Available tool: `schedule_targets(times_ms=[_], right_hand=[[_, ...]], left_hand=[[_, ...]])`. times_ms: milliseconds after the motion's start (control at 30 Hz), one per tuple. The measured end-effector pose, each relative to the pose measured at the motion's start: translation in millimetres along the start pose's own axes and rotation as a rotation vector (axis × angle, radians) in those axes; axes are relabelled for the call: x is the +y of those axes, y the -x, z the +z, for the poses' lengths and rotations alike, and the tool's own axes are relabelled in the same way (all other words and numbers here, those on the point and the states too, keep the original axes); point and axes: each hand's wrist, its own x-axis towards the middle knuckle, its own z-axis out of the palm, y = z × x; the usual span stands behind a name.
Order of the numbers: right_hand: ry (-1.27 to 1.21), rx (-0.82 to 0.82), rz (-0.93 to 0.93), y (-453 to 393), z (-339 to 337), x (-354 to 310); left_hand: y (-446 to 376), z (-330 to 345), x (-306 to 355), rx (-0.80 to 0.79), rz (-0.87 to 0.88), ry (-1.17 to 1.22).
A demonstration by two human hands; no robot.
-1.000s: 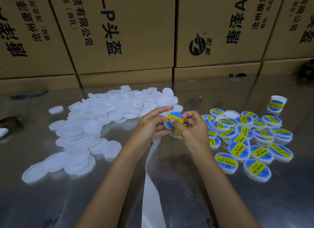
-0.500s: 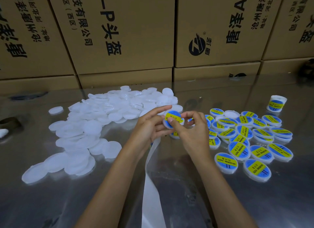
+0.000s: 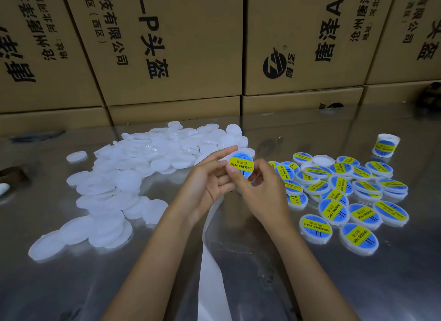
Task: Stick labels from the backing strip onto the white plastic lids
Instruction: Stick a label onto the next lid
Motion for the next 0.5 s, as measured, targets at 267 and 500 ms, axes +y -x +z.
schedule_targets(times_ms=[267,500], right_hand=[[0.08,0.023,-0.004,-0.2,-4.7,-0.4],[0.069,0.061,-0.035,-2.1,-4.6,2.5]], left_hand=[[1.8,1.0,-1.5,0.021,0.014,-0.122],[4.3,4.5,-5.0,0.081,0.104,-0.313]])
